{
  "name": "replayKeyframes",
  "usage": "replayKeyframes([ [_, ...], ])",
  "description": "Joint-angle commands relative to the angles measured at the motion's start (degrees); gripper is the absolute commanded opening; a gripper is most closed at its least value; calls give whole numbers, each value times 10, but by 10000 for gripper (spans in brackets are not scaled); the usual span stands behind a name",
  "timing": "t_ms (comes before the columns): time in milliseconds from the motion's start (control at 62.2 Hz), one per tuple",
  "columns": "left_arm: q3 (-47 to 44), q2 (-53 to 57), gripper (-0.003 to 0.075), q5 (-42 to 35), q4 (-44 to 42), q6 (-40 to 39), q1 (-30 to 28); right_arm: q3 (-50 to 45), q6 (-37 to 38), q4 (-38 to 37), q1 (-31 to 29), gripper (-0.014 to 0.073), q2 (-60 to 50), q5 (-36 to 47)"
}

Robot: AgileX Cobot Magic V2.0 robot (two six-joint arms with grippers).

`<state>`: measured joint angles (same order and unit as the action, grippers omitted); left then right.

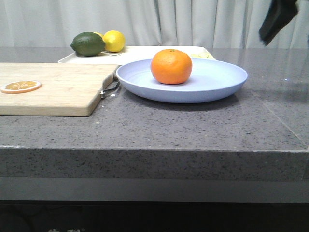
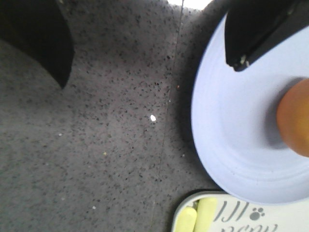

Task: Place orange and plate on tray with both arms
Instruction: 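Grasp the plate rim with the right gripper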

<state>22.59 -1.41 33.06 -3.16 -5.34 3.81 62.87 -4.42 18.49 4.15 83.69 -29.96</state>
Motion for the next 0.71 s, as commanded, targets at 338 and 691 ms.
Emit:
replayKeyframes([
  [338, 14, -7, -17, -52, 2, -5, 0, 99, -6, 22, 75, 638, 113, 24],
  [691, 14, -7, -17, -52, 2, -5, 0, 99, -6, 31, 75, 127, 116, 27],
])
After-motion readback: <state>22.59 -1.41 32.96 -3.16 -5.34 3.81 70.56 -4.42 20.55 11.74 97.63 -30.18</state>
